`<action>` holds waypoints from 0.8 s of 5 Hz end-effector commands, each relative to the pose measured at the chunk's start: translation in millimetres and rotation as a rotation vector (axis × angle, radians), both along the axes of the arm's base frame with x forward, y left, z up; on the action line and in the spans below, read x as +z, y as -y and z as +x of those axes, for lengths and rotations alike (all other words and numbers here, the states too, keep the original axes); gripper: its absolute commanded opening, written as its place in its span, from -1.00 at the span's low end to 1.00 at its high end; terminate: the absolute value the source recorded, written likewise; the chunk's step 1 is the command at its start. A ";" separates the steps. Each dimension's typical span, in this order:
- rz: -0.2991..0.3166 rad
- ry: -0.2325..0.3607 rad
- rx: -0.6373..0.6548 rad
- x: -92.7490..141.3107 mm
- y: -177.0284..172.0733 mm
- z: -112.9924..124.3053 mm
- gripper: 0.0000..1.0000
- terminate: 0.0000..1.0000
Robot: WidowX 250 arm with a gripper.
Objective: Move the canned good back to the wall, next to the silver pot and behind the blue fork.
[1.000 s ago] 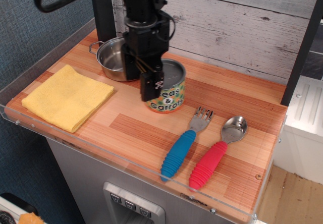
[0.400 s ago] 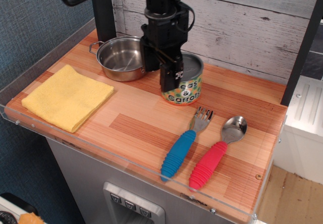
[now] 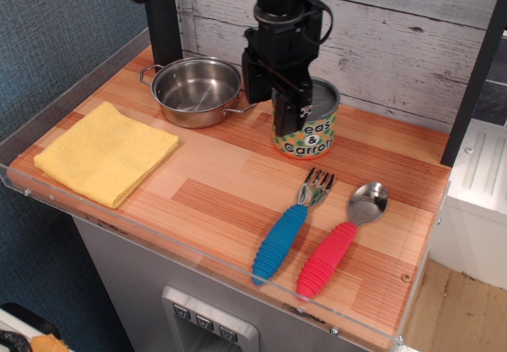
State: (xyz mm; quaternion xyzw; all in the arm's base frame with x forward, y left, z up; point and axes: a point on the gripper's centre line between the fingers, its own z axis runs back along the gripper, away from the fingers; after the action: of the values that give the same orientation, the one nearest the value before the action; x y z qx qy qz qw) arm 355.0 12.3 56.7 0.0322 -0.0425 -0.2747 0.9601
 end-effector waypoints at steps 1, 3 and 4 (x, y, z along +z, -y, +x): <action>-0.023 0.028 -0.035 13.7 20.9 28.4 1.00 -1.00; -0.036 0.044 -0.055 22.9 29.9 27.6 1.00 -1.00; -0.019 0.060 -0.005 34.7 22.8 16.8 1.00 -1.00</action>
State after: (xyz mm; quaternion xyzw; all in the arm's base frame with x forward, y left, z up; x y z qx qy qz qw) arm 363.4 -10.6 64.7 0.0233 -0.0433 -0.2754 0.9601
